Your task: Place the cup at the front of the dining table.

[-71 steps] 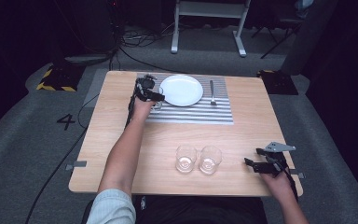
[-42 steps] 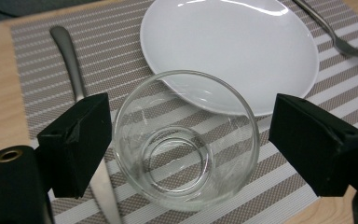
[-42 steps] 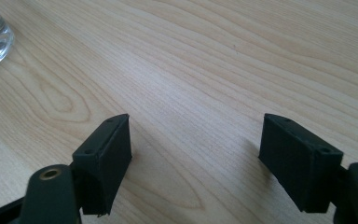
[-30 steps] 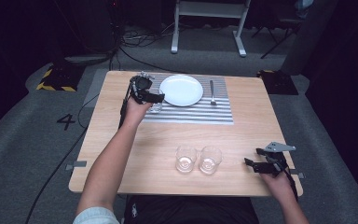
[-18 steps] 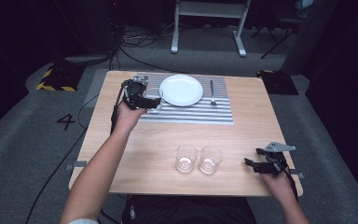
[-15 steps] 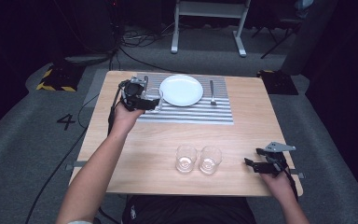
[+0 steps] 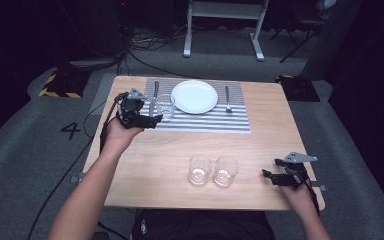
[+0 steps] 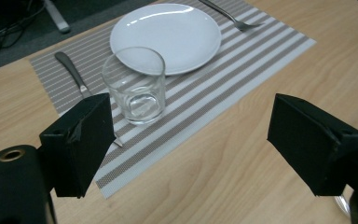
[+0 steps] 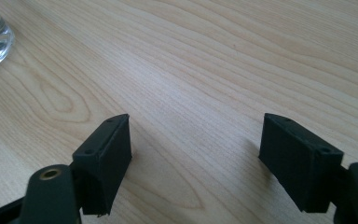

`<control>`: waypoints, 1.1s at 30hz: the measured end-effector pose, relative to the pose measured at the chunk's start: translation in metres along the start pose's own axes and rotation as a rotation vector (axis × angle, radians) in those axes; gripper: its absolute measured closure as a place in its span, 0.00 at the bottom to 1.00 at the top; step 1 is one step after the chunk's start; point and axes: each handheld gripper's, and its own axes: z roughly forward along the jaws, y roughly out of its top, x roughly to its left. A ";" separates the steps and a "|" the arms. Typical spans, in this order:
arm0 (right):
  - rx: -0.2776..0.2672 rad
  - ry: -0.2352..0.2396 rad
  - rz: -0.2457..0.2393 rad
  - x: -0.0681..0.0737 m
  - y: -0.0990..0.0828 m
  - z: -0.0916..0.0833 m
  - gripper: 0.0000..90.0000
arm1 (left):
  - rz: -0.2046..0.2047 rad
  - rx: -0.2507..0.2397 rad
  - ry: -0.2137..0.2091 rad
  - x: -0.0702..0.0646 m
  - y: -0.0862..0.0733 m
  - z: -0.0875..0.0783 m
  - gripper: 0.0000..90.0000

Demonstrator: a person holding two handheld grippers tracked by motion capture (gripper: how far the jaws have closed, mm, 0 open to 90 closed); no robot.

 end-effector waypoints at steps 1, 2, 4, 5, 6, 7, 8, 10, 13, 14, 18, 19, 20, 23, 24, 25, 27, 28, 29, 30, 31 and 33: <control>0.000 0.000 0.002 0.000 0.000 0.000 0.28 | 0.003 0.010 -0.017 0.000 -0.002 -0.001 0.16; -0.002 -0.001 -0.001 0.000 0.000 0.000 0.28 | 0.009 0.020 -0.033 0.001 -0.005 -0.003 0.16; 0.001 0.000 0.000 0.000 0.000 0.000 0.28 | 0.008 0.019 -0.034 0.002 -0.011 -0.008 0.16; -0.001 -0.001 -0.001 0.000 0.000 0.000 0.28 | 0.006 0.019 -0.041 0.002 -0.013 -0.011 0.16; 0.001 0.000 0.001 0.000 0.000 0.000 0.28 | 0.009 0.009 -0.036 0.001 -0.015 -0.013 0.16; 0.001 0.000 0.000 0.000 0.000 0.000 0.28 | 0.008 -0.001 -0.037 0.001 -0.018 -0.016 0.16; 0.000 0.000 0.000 0.000 0.000 0.000 0.28 | 0.003 -0.012 -0.030 0.000 -0.020 -0.018 0.16; 0.000 0.000 -0.002 0.000 0.000 0.000 0.28 | -0.001 -0.026 -0.035 -0.003 -0.026 -0.023 0.16; -0.001 0.000 -0.002 0.000 0.000 0.000 0.28 | 0.006 -0.044 -0.045 -0.009 -0.037 -0.033 0.17; -0.001 0.000 -0.003 0.000 0.000 0.000 0.28 | 0.019 -0.051 -0.039 -0.012 -0.041 -0.037 0.17; -0.001 0.000 -0.003 0.000 0.000 0.000 0.28 | 0.010 -0.094 -0.050 -0.019 -0.065 -0.050 0.17; -0.001 0.000 -0.002 0.000 0.000 0.000 0.28 | -0.011 -0.101 -0.065 -0.019 -0.069 -0.051 0.17; -0.001 0.000 -0.002 0.000 0.000 0.000 0.28 | -0.017 -0.080 -0.088 -0.020 -0.072 -0.052 0.17; -0.002 0.001 -0.003 0.000 0.000 0.000 0.28 | -0.025 -0.097 -0.078 -0.022 -0.081 -0.059 0.17; -0.003 0.003 -0.009 0.000 0.000 0.000 0.28 | -0.029 -0.093 -0.079 -0.022 -0.082 -0.060 0.17; -0.004 0.003 -0.009 0.000 0.000 0.000 0.28 | -0.027 -0.090 -0.074 -0.022 -0.084 -0.060 0.17; -0.003 0.005 -0.007 0.000 0.000 0.000 0.28 | -0.038 -0.087 -0.069 -0.023 -0.088 -0.061 0.17; -0.002 0.005 -0.007 0.000 0.000 0.000 0.28 | -0.042 -0.081 -0.067 -0.024 -0.090 -0.062 0.17; -0.002 0.006 -0.007 0.000 0.000 0.000 0.28 | -0.039 -0.082 -0.067 -0.026 -0.093 -0.062 0.17; -0.003 0.005 -0.007 0.000 0.000 0.000 0.28 | -0.038 -0.076 -0.066 -0.027 -0.096 -0.062 0.17; -0.003 0.006 -0.008 0.000 0.000 0.000 0.28 | -0.037 -0.076 -0.069 -0.029 -0.099 -0.062 0.17; -0.003 0.007 -0.007 0.000 0.000 0.000 0.28 | -0.030 -0.063 -0.069 -0.030 -0.105 -0.062 0.17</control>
